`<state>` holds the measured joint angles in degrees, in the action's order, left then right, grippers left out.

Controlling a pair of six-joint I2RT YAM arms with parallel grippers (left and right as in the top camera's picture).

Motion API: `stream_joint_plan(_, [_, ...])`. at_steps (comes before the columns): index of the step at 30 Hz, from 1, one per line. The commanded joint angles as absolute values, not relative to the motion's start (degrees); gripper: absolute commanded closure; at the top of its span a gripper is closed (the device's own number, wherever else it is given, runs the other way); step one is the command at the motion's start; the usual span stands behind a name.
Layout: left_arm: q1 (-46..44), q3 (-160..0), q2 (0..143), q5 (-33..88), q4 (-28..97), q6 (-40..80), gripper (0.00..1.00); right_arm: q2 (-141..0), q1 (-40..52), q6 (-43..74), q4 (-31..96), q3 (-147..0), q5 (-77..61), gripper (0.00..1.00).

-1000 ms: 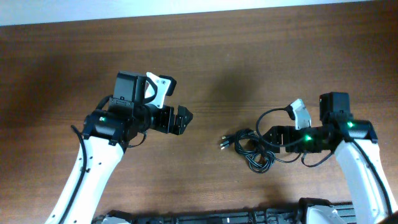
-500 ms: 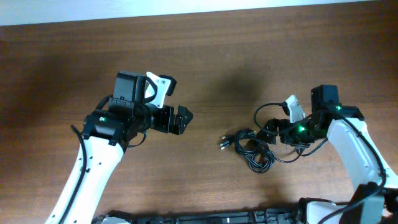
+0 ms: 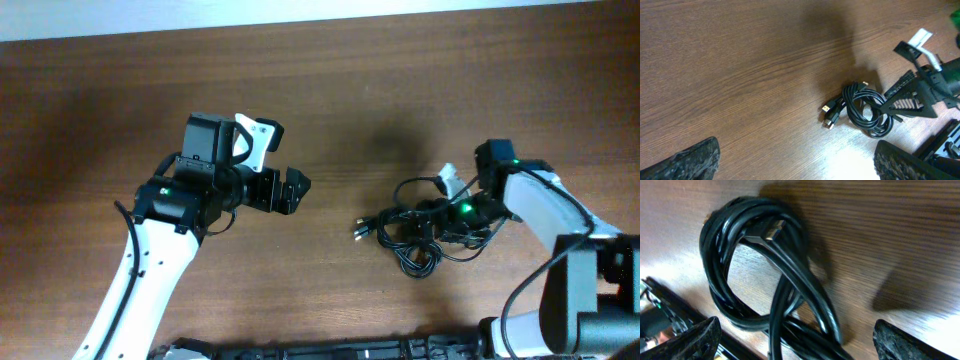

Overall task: Untangle cables
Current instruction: 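Move the right gripper down onto the black cable bundle and grasp it, then lift the cable bundle with the right gripper toward the left gripper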

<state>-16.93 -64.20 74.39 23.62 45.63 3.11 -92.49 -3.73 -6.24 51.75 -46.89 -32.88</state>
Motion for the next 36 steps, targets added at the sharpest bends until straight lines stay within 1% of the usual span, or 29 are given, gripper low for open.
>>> stream_joint_plan(1, [-17.26, -65.52, 74.59, 24.21, 45.28, 3.84, 0.01, -94.28, 0.12, -7.66, 50.06, -47.77, -32.14, 0.05])
stream_joint_plan(3, [-17.26, -65.52, 74.59, 24.21, 45.32, 3.84, 0.01, -94.41, 1.52, -9.93, 49.60, -47.77, -32.05, 0.12])
stream_joint_plan(5, [-17.26, -65.52, 74.59, 24.21, 45.54, 3.84, 0.01, -94.41, 2.46, -10.31, 49.08, -47.75, -31.64, 0.26])
stream_joint_plan(6, [-17.26, -65.52, 74.59, 24.21, 45.58, 3.84, 0.01, -94.41, 2.66, -10.28, 48.75, -47.68, -31.46, 0.37])
stream_joint_plan(7, [-17.26, -65.52, 74.59, 24.21, 45.58, 3.84, 0.01, -94.41, 2.72, -10.28, 48.58, -47.62, -31.42, 0.44])
stream_joint_plan(8, [-17.26, -65.52, 74.59, 24.21, 45.58, 3.84, 0.01, -94.41, 2.72, -10.28, 48.53, -47.55, -31.42, 0.47])
stream_joint_plan(9, [-17.26, -65.52, 74.59, 24.21, 45.67, 3.84, 0.01, -94.41, 2.72, -10.31, 48.56, -47.53, -31.42, 0.56])
stream_joint_plan(11, [-17.26, -65.52, 74.59, 24.21, 45.74, 3.84, 0.01, -94.41, 2.72, -10.28, 48.53, -47.51, -31.42, 0.80])
stream_joint_plan(12, [-17.26, -65.52, 74.59, 24.21, 45.76, 3.84, 0.01, -94.41, 2.72, -10.28, 48.56, -47.53, -31.42, 0.91])
stream_joint_plan(13, [-17.26, -65.52, 74.59, 24.21, 45.74, 3.84, 0.01, -94.41, 2.72, -10.28, 48.56, -47.51, -31.44, 0.96])
stream_joint_plan(22, [-17.26, -65.52, 74.56, 24.29, 46.13, 3.86, 0.01, -94.21, 2.55, -10.24, 50.59, -49.17, -35.57, 0.96])
stream_joint_plan(25, [-17.26, -65.52, 74.56, 27.31, 46.15, 3.86, 0.01, -93.08, 2.57, -8.49, 53.43, -52.56, -35.57, 0.96])
stream_joint_plan(32, [-17.26, -65.52, 74.56, 37.39, 44.34, 4.23, 0.01, -85.73, 2.61, 2.66, 53.49, -60.36, -35.31, 0.96])
stream_joint_plan(36, [-17.26, -65.52, 74.56, 37.65, 41.41, 12.47, 0.01, -78.63, 2.61, 7.97, 49.43, -62.39, -35.09, 0.96])
